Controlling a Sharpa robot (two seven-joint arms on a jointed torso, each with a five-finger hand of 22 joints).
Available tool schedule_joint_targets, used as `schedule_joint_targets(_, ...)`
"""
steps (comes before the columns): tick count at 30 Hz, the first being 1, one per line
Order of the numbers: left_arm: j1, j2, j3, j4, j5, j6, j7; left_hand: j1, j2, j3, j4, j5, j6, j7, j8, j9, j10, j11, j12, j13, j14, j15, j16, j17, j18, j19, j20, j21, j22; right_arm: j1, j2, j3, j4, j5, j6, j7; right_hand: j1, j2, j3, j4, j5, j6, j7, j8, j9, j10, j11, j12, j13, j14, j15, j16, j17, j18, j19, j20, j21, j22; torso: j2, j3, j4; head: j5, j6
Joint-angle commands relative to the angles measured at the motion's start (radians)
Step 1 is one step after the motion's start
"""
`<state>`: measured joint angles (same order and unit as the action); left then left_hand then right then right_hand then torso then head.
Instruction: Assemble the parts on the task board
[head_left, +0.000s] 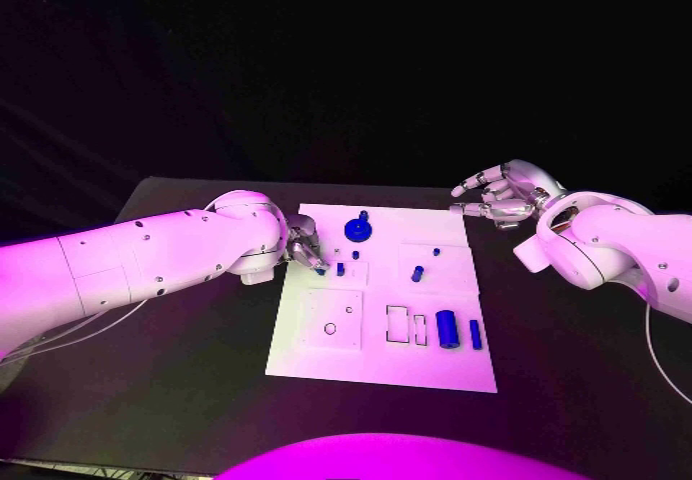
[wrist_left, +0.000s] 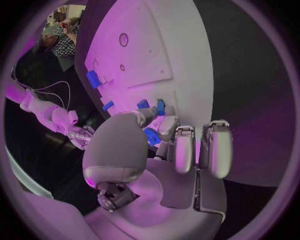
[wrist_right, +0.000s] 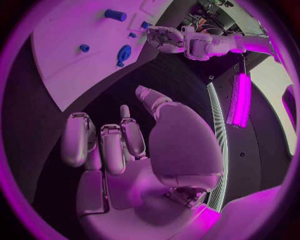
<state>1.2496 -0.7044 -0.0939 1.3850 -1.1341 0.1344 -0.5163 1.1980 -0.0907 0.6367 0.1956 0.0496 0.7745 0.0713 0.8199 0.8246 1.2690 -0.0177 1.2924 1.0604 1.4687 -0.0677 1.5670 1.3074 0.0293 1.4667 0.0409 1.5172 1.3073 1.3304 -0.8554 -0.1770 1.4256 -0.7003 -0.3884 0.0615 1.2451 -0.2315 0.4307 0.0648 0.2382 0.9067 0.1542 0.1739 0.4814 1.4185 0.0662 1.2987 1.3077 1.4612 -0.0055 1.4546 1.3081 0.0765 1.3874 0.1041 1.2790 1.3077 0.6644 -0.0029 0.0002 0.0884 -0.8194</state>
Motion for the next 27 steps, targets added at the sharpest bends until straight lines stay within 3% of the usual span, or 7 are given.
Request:
schedule_joint_targets(1,-0.001,0.002,-0.001,-0.001,-0.008,0.021,-0.005,-0.001,0.008,0.110,-0.104,0.003,0.017,-0.016,0.004,0.019,0.008,0.002,0.007,0.004,0.102,-0.006,0.004,0.263,-0.006,0.062,-0.005,0.000,0.156,-0.001,0.000,0.000,0.000,-0.008,0.015,0.013,-0.003,0.007,-0.004,0.004,0.000,-0.008,-0.002,0.006,-0.001,-0.007,-0.001,-0.003,0.008,0.057,0.002,-0.007,0.160,-0.001,-0.006,0.001,-0.003,0.088,0.000,0.0005,0.0005,0.000,-0.002)
schedule_joint_targets(10,-0.001,0.005,-0.001,0.002,0.012,0.024,-0.004,-0.027,-0.009,0.118,-0.106,0.003,0.032,-0.021,0.014,0.022,0.014,-0.002,0.009,0.006,0.102,-0.009,0.004,0.263,-0.006,0.063,-0.008,0.000,0.158,-0.001,-0.001,0.000,0.001,-0.008,0.016,0.013,-0.003,0.007,-0.004,0.004,0.000,-0.008,-0.002,0.006,-0.001,-0.007,-0.001,-0.003,0.008,0.057,0.002,-0.007,0.160,-0.001,-0.006,0.001,-0.003,0.088,0.000,0.0007,0.0000,0.000,-0.004)
schedule_joint_targets(19,-0.001,0.009,-0.001,-0.006,0.025,0.021,-0.004,-0.094,-0.030,0.089,-0.075,0.002,0.052,-0.030,0.021,0.022,0.020,-0.009,0.009,0.008,0.102,-0.016,0.004,0.263,-0.008,0.065,-0.014,0.002,0.163,-0.001,-0.001,0.000,0.000,-0.008,0.017,0.012,-0.003,0.007,-0.004,0.004,0.000,-0.008,-0.002,0.006,-0.001,-0.007,-0.001,-0.003,0.008,0.057,0.002,-0.007,0.160,-0.001,-0.006,0.001,-0.003,0.088,0.000,0.0008,0.0000,-0.003,-0.004)
schedule_joint_targets(27,-0.001,0.010,-0.001,-0.013,0.040,0.011,-0.002,-0.123,-0.033,0.066,-0.056,0.002,0.056,-0.032,0.022,0.020,0.019,-0.011,0.007,0.005,0.102,-0.018,0.004,0.263,-0.007,0.065,-0.016,0.002,0.163,-0.001,-0.001,0.000,0.001,-0.008,0.020,0.010,-0.002,0.007,-0.005,0.004,0.000,-0.008,-0.003,0.006,-0.001,-0.008,-0.001,-0.006,0.006,0.056,0.002,-0.009,0.158,0.000,-0.008,0.001,-0.006,0.086,0.000,0.0011,0.0002,-0.003,-0.004)
